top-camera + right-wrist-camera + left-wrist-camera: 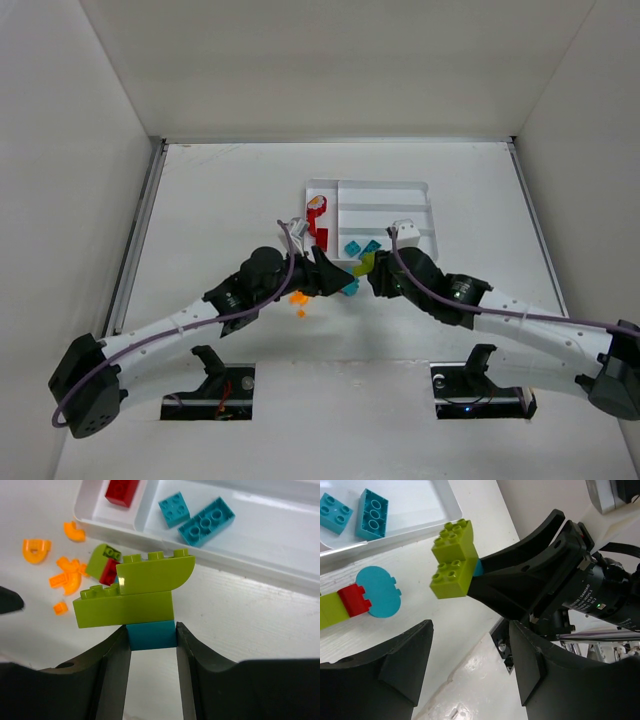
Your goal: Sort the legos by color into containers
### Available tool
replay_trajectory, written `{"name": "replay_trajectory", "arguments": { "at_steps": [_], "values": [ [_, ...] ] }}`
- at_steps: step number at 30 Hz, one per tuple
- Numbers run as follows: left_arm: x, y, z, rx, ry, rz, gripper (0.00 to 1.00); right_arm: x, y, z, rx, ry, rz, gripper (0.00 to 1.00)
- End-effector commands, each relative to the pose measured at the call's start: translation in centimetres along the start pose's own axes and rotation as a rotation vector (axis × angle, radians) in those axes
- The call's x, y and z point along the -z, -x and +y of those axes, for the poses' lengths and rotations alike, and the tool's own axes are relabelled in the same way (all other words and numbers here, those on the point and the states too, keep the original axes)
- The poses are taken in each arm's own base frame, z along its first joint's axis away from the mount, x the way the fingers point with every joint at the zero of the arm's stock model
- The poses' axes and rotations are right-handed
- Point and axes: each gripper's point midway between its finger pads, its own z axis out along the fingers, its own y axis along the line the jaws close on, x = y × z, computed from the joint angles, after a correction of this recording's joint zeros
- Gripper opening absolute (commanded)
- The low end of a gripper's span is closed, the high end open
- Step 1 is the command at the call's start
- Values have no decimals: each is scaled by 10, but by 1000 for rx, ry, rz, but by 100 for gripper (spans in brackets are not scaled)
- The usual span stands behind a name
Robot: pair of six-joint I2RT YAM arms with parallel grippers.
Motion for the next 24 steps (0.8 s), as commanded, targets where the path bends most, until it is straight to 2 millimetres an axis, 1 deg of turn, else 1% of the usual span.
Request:
{"name": "replay_trajectory", "arguments": {
  "at_steps": [1,5,9,14,18,24],
  "values": [
    [-5,24,-28,3,-71,-77,60,-2,45,27,7,58,-125,29],
    [-11,28,-19,13,-31,-109,59,-7,55,38,15,76,-140,29],
    [-16,38,-8,42,2,-165,56,-7,62,50,5,120,-154,30],
    [-18,53,0,80,11,-232,56,-6,65,55,-8,148,-161,30],
    [-23,56,5,101,9,-251,55,-4,65,64,-25,198,-160,30],
    [-29,57,7,114,7,-255,51,-3,65,68,-48,220,-165,30]
  ]
}}
